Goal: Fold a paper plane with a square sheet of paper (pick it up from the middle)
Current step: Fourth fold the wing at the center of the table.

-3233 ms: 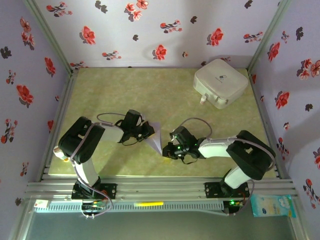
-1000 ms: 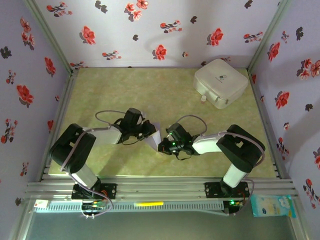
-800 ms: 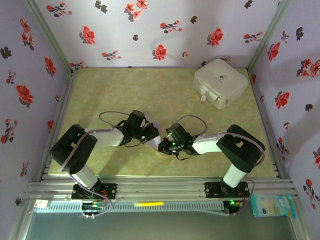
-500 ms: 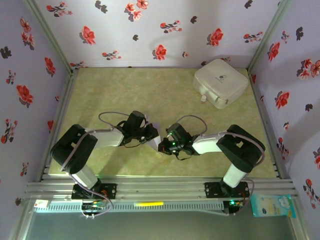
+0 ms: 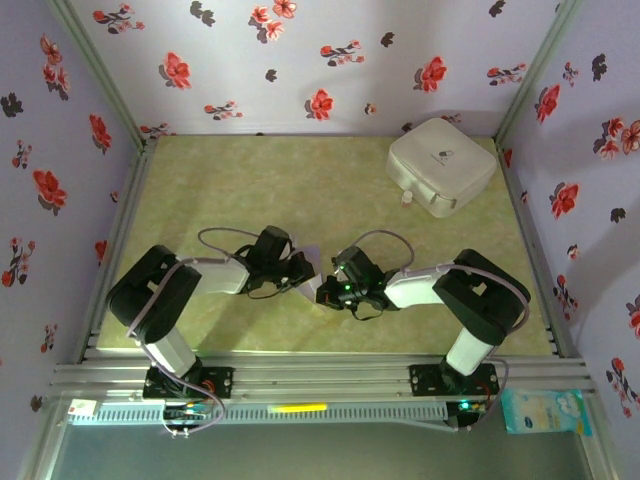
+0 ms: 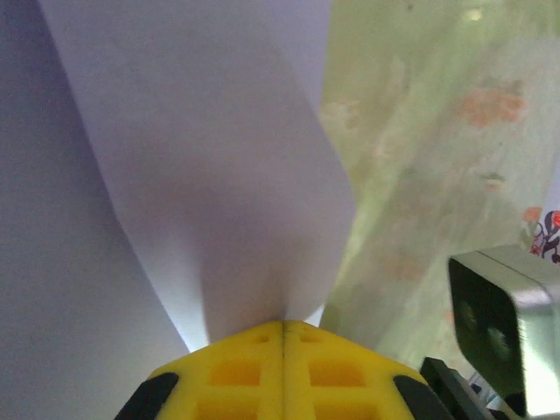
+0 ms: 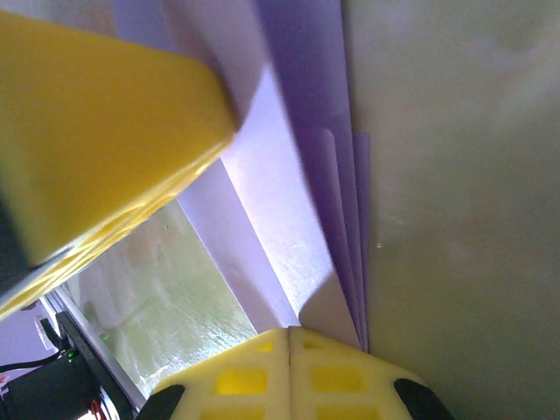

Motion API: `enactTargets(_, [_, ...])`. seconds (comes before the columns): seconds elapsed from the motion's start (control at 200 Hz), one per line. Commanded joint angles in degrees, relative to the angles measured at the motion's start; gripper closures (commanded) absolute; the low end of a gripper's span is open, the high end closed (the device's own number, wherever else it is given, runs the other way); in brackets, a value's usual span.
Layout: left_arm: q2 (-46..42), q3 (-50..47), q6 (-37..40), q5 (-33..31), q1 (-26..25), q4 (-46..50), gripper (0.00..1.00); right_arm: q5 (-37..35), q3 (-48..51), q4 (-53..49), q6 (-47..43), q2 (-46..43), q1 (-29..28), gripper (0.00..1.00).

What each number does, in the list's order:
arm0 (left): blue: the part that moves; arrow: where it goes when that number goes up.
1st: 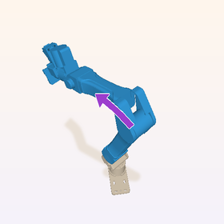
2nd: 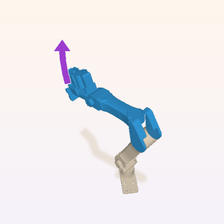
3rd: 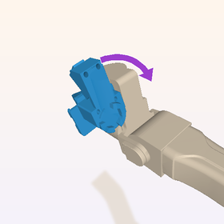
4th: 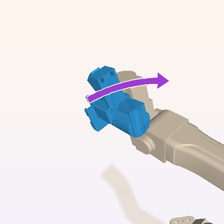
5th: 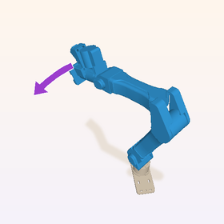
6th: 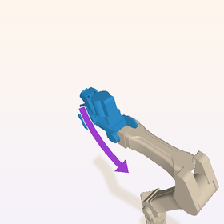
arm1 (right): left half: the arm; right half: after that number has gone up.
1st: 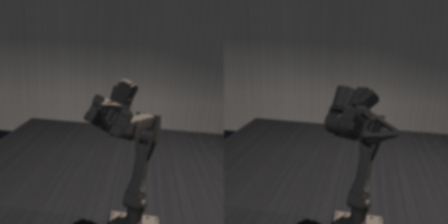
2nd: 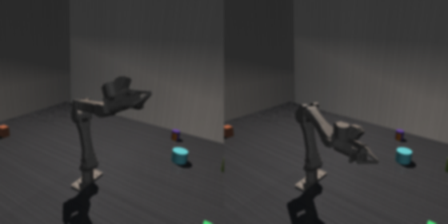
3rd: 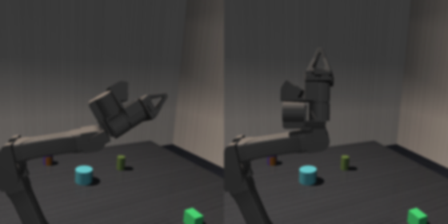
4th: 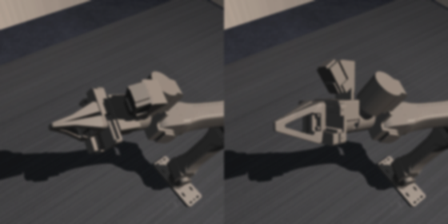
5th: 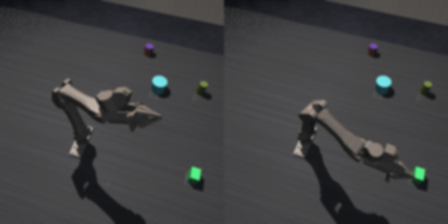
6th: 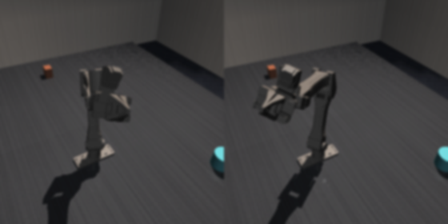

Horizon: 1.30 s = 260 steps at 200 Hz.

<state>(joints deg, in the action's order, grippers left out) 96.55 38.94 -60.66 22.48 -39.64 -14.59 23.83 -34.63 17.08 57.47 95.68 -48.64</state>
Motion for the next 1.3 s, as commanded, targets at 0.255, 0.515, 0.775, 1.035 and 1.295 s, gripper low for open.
enactTargets(0.255, [3.2, 1.0, 2.1, -0.5, 1.1, -0.4, 0.96, -0.6, 1.9, -4.2, -0.1, -0.1, 0.4, 0.98])
enactTargets(0.515, [3.9, 0.2, 3.2, -1.0, 1.5, 2.3, 0.97, 0.2, 1.2, -4.2, 0.3, -3.2, 0.4, 0.95])
enactTargets(0.775, [3.7, -0.8, 3.7, -1.2, 1.7, 2.5, 0.98, -5.2, 3.9, -11.7, -1.6, -19.8, 3.3, 0.94])
enactTargets(1.035, [3.8, -0.8, 3.6, -1.2, 1.7, 2.1, 0.99, -2.0, 2.6, -11.0, -0.7, -19.8, 5.4, 0.96])
enactTargets(1.295, [4.0, -0.5, 3.5, -0.6, 1.7, 1.1, 0.98, 1.3, -1.6, -5.5, 0.3, -10.4, 2.6, 0.97])
